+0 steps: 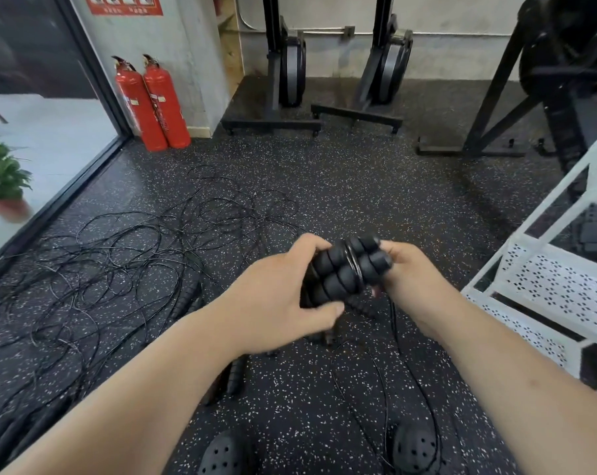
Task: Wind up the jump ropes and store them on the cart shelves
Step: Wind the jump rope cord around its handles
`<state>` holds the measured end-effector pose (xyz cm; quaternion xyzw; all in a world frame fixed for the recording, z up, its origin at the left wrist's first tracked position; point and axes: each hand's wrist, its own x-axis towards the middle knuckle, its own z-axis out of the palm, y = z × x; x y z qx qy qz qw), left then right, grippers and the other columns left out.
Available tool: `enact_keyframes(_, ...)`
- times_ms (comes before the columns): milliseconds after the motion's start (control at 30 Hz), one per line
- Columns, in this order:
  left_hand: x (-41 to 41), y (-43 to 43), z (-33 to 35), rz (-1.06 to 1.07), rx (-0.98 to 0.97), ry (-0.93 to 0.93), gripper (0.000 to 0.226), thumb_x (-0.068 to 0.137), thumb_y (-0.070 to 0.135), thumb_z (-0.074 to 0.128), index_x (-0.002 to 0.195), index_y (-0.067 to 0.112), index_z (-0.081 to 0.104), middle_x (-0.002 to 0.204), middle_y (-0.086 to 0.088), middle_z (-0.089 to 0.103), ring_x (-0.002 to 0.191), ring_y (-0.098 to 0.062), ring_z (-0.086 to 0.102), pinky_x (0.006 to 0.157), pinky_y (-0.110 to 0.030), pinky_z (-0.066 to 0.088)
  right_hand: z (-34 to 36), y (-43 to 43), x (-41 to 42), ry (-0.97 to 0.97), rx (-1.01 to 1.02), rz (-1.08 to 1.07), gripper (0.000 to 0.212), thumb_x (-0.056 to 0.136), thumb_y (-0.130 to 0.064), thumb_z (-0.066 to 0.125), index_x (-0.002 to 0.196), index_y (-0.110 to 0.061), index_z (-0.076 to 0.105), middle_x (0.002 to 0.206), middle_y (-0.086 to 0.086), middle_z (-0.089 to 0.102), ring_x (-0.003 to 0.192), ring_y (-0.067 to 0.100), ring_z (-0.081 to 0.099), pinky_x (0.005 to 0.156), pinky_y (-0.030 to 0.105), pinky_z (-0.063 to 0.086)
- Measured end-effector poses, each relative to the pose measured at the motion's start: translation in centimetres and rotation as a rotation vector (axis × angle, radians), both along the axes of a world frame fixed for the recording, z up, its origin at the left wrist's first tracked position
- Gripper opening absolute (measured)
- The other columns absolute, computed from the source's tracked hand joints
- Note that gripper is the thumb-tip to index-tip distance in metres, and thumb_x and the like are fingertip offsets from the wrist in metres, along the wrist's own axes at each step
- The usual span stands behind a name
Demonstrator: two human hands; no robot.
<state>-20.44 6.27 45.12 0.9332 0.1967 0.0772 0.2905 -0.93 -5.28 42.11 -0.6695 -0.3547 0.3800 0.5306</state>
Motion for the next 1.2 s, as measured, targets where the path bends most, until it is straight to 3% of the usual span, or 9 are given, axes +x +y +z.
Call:
enact_keyframes(167,-0.1,3.6,-1.9,0.226,-0.122,-0.007,0.047,0.093,0.058,0.072,0.129,0.046,0.044,0.103,0.019,0.072,0.091,-0.004,0.068,0.086,-0.037,0.058,-2.5,0.5,-2.8,-0.141,-0.239,-0.022,0.048,0.108,-0.051,0.052,0.079,-0.021,0.076,0.062,-0.001,0.059,0.051,0.012,0.047,0.056,0.031,0.04)
enact_keyframes(400,-0.4,6.4,-4.2,0.455,0.028,0.074,0.041,0.092,0.055,0.074,0.12,0.036,0.051,0.097,0.015,0.064,0.088,-0.017,0.063,0.077,-0.038,0.052,-0.9,-0.3,-6.2,-0.742,-0.353,0.24,0.031,0.112,-0.044,0.043,0.095,-0.03,0.063,0.069,-0.006,0.069,0.058,0.007,0.063,0.062,0.032,0.052)
enact_keyframes(500,-0.5,6.5,-4.6,0.429,0.137,0.127,0.041,0.085,0.055,0.079,0.113,0.037,0.054,0.1,0.01,0.066,0.093,-0.024,0.063,0.083,-0.041,0.056,1.0,-1.1,-7.1,-1.026,-0.348,0.218,0.029,0.111,-0.049,0.041,0.097,-0.03,0.057,0.075,-0.008,0.063,0.067,0.013,0.063,0.065,0.038,0.053)
enact_keyframes(600,-0.2,5.6,-4.6,0.295,0.242,0.183,0.044,0.082,0.054,0.082,0.115,0.041,0.056,0.102,0.011,0.064,0.101,-0.023,0.064,0.086,-0.042,0.056,2.9,-1.2,-6.1,-1.224,-0.26,0.218,0.027,0.109,-0.052,0.043,0.094,-0.037,0.06,0.072,-0.017,0.059,0.064,0.002,0.057,0.057,0.024,0.041)
enact_keyframes(767,0.9,3.4,-4.1,-0.054,0.542,0.219,0.06,0.09,0.057,0.076,0.14,0.041,0.048,0.116,0.01,0.06,0.114,-0.017,0.058,0.098,-0.038,0.045,4.6,-1.6,-1.1,-0.98,-0.197,0.216,0.012,0.097,-0.051,0.069,0.095,-0.044,0.077,0.069,-0.024,0.071,0.069,-0.003,0.065,0.066,0.022,0.045)
enact_keyframes(900,1.5,2.4,-3.9,-0.205,0.642,0.162,0.062,0.091,0.057,0.076,0.143,0.043,0.044,0.118,0.013,0.057,0.113,-0.014,0.054,0.09,-0.034,0.031,4.5,-1.7,1.2,-0.775,-0.212,0.219,0.008,0.085,-0.048,0.085,0.085,-0.041,0.081,0.079,-0.025,0.075,0.078,-0.004,0.069,0.077,0.025,0.052)
enact_keyframes(1067,1.7,1.0,-3.8,-0.329,0.575,0.067,0.066,0.091,0.055,0.076,0.146,0.039,0.045,0.12,0.017,0.056,0.112,-0.011,0.051,0.099,-0.038,0.04,4.0,-1.9,2.3,-0.631,-0.18,0.164,0.016,0.078,-0.051,0.088,0.079,-0.036,0.081,0.079,-0.015,0.077,0.075,0.004,0.069,0.078,0.033,0.053)
enact_keyframes(1133,1.6,0.7,-3.3,-0.324,0.506,0.032,0.064,0.091,0.054,0.077,0.143,0.04,0.045,0.12,0.021,0.055,0.11,-0.008,0.049,0.101,-0.036,0.039,3.8,-2.0,2.5,-0.556,-0.152,0.139,0.021,0.078,-0.054,0.086,0.08,-0.034,0.082,0.081,-0.007,0.078,0.08,0.018,0.071,0.083,0.042,0.056)
enact_keyframes(1200,1.4,0.5,-2.6,-0.291,0.373,0.007,0.06,0.09,0.052,0.08,0.139,0.041,0.046,0.12,0.023,0.055,0.109,-0.004,0.047,0.104,-0.035,0.037,3.5,-2.1,2.5,-0.481,-0.106,0.123,0.025,0.081,-0.055,0.083,0.081,-0.03,0.082,0.078,-0.002,0.077,0.075,0.021,0.068,0.078,0.039,0.053)
